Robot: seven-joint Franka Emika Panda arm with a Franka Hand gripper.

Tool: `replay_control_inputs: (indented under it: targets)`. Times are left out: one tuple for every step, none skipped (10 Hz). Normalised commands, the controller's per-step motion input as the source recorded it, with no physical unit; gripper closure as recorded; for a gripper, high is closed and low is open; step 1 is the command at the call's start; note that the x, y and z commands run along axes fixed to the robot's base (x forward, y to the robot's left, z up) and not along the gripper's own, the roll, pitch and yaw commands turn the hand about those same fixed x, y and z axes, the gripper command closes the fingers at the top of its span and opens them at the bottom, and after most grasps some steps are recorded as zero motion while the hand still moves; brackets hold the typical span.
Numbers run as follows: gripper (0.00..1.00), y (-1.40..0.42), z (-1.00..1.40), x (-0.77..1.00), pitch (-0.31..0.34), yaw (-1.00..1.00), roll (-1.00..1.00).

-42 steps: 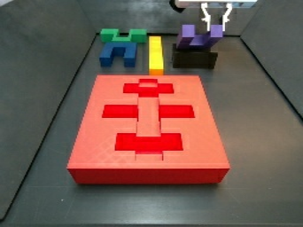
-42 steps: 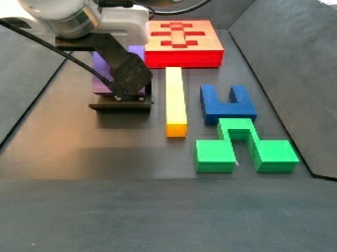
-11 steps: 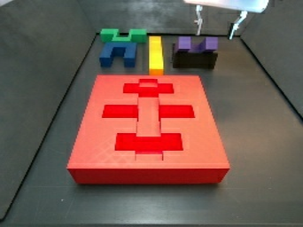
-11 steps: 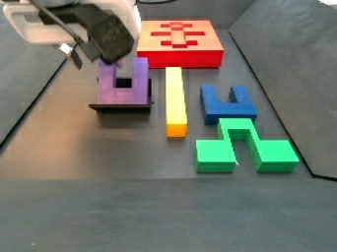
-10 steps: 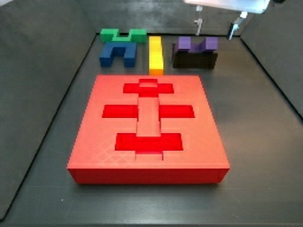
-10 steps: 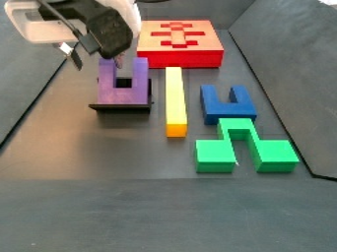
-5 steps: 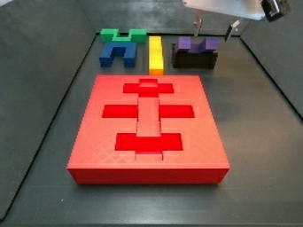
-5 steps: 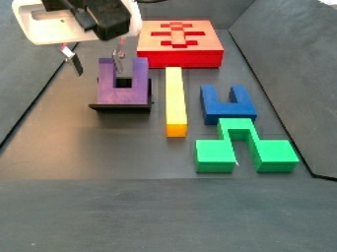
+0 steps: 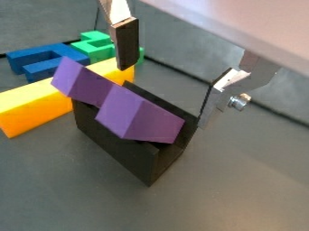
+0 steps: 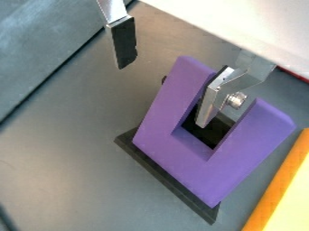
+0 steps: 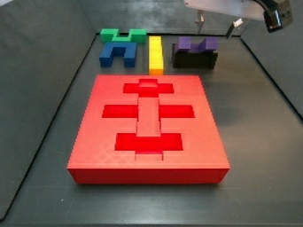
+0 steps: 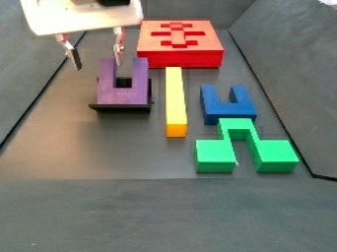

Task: Pick up the purple object. Move up. Place the purple object on the fixture. Regrasp the purple object. Move to above the board. Insert the purple object.
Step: Regrasp the purple object.

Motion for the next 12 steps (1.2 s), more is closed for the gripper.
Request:
replay_control_inputs:
  targets:
    - [0.00, -0.43, 0.00, -0.04, -0.026, 0.00, 1.00]
    - [0.00, -0.34, -0.01, -0.09, -0.023, 0.00, 1.00]
    - [0.00, -0.32, 0.00, -0.05, -0.009, 0.00, 1.00]
    - [0.00, -0.29, 0.00, 0.00, -0.009, 0.00, 1.00]
    - [0.00, -0.24, 0.00, 0.08, 0.000, 0.00, 0.96]
    - [0.00, -0.15, 0.00, 0.23, 0.000, 0.00, 0.92]
    - [0.00, -0.08, -0.12, 0.15, 0.011, 0.00, 0.87]
    - [0.00, -0.05, -0.15, 0.29, 0.100, 0.00, 0.72]
    - [0.00, -0.02, -0.19, 0.32, 0.166, 0.00, 0.56]
    - [0.00, -0.02, -0.11, 0.05, 0.071, 0.00, 0.25]
    - [0.00, 0.00, -0.18, 0.00, 0.000, 0.00, 0.00]
    - [0.00, 0.00, -0.26, -0.01, -0.074, 0.00, -0.07]
